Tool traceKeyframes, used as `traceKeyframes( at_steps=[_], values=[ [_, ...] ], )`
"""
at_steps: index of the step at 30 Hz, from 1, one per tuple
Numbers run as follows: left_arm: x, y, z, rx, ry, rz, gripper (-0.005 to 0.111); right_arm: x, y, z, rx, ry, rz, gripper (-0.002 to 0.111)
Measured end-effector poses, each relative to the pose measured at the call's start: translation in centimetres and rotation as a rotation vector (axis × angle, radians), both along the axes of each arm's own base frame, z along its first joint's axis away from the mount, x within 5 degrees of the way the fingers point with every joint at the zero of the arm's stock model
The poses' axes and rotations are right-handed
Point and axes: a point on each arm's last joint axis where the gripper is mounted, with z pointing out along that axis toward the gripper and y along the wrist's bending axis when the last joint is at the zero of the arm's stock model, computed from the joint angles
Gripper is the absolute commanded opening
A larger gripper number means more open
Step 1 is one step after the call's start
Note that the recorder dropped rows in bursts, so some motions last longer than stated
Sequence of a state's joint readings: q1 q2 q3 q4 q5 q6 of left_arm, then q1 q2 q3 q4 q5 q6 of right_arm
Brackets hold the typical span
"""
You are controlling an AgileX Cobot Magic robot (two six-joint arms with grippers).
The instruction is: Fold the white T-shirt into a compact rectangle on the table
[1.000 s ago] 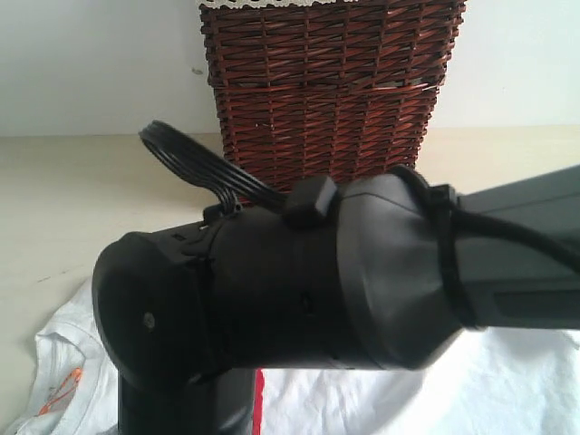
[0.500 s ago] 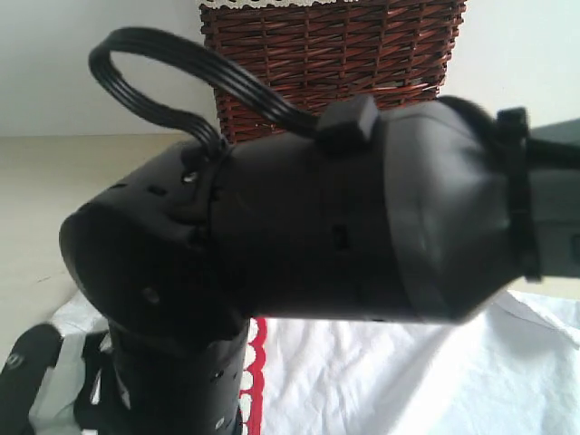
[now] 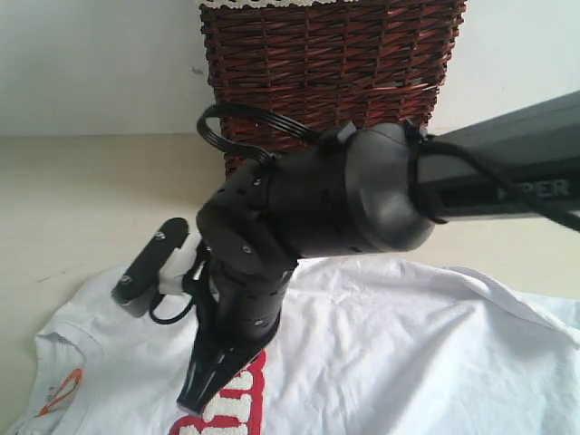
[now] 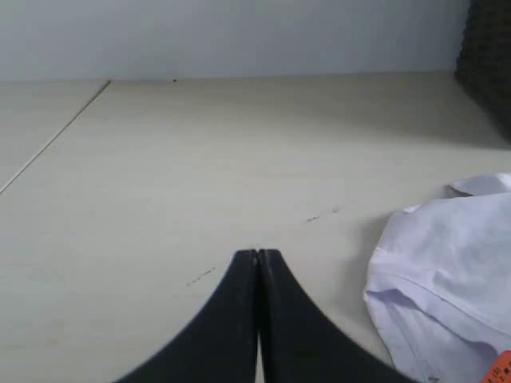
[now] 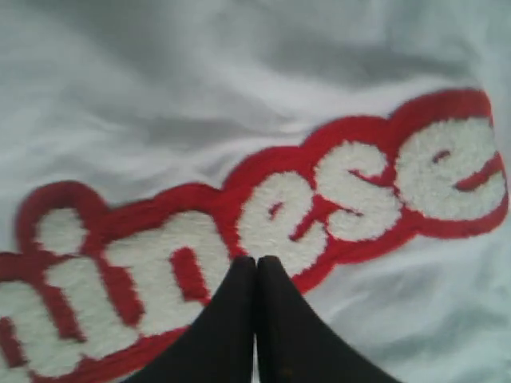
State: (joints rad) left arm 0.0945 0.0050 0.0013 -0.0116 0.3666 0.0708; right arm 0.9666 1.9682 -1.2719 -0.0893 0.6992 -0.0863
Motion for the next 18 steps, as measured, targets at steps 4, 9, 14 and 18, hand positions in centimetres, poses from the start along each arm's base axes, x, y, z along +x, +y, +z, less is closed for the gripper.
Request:
traceKeyframes(
  at_steps=[4,9,14,18],
  values=[
    [0.0,0.0,0.0,0.000,0.000,0.000,0.000,2.5,-1.9,-2.0,-0.041,0.034,-0.089,0.000],
    [0.0,0.0,0.0,0.000,0.000,0.000,0.000,4.7,-3.9,-2.3,-0.044,0.044,-0.174,0.000],
    [0.0,0.0,0.0,0.000,0.000,0.000,0.000,6.5,-7.3,-3.4,-0.081,0.080,-0.268,0.000],
    [0.0,0.0,0.0,0.000,0.000,0.000,0.000,6.6,-9.0,-4.7,-0.112,0.115,-0.303,0.000]
  ],
)
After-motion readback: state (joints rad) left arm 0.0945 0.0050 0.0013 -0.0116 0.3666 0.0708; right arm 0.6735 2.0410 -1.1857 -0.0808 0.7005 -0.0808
